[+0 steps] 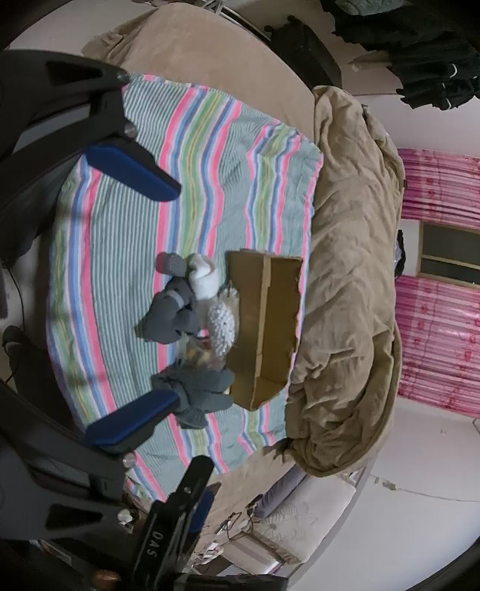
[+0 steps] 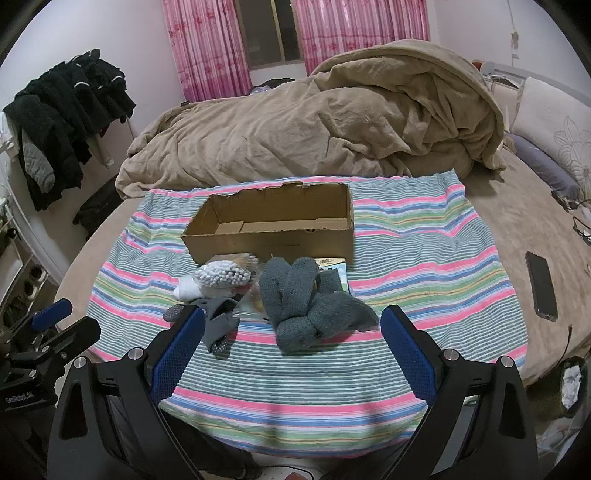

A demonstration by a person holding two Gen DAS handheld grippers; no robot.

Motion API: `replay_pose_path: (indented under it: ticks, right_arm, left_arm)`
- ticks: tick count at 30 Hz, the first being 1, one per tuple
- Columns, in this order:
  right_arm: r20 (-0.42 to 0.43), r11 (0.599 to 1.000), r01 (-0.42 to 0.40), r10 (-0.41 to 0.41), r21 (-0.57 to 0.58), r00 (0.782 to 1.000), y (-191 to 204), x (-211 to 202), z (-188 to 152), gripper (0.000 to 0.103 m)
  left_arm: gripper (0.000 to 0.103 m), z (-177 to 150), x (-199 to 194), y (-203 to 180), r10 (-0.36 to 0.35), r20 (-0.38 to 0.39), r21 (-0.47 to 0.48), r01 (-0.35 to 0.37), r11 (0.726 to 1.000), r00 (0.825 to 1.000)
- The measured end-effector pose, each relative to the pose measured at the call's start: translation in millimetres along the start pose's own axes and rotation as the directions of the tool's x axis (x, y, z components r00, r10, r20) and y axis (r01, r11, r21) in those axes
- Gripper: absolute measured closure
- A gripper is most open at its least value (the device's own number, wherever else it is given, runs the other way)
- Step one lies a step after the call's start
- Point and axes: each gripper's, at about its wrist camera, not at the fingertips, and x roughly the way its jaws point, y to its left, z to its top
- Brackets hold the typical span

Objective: Organize objects

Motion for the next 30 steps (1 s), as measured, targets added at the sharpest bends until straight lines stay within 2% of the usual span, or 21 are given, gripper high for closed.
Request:
replay_pose_path:
  ticks: [30]
  right_arm:
    - [-0.002,1.0,-0.004,0.004,0.006,1.0,1.1,-0.9,-1.6,0.005]
  left_arm:
    - [0.001,-1.1,0.4,-2.4,-0.022,-0.008,-0.008,0.022,1.0,1.0]
